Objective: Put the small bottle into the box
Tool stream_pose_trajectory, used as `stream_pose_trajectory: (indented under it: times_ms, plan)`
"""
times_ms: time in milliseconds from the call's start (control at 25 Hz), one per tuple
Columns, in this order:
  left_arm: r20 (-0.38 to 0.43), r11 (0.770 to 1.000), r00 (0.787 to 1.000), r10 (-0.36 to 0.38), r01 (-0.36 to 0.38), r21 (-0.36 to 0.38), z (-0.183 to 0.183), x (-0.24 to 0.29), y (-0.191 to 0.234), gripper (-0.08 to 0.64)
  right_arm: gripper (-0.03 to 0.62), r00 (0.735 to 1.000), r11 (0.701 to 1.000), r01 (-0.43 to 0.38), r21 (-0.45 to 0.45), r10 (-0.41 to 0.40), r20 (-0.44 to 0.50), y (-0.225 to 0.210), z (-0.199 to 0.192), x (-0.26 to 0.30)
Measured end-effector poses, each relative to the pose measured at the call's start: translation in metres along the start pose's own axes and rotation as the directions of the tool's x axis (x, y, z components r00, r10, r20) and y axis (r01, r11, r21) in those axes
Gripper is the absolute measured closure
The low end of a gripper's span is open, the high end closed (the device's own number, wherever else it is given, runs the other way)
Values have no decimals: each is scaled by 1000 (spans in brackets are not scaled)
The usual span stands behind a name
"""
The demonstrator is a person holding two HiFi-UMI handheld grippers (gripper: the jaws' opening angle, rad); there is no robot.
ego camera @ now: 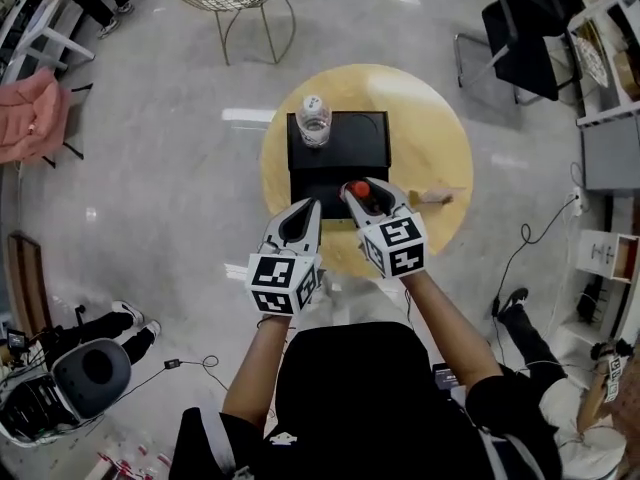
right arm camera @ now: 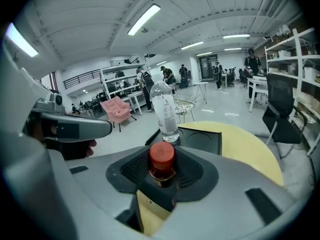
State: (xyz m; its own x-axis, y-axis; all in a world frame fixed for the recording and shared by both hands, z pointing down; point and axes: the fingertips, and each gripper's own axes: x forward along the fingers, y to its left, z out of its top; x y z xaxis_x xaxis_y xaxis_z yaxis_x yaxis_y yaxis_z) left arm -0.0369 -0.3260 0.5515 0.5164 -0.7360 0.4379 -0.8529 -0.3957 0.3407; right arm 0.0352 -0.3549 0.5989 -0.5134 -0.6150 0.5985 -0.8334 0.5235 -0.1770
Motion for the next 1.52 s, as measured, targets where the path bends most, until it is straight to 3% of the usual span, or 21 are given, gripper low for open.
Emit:
stream_pose_trajectory:
  times_ms: [360,800,1040,1520]
  plan:
    - [-45,998,998,44,-46,-51,-24,22,17,549,453,994,998,-34,-51,29,-104,-9,-38,40]
    - [-109,996,993,53,-61,-64,-50,38,24,549,453,990,995,-57,-79,46,-137,-10,-54,66]
    - [-103,991,992,67,-77,-105,-54,42,27,549,453,989,994,-65,-87,53,-136,-12,-58,71]
    - [-121,990,989,85,-98,-105,-63,45,37,549,453,987,986,-81,-143,60,-147,-6,-67,79]
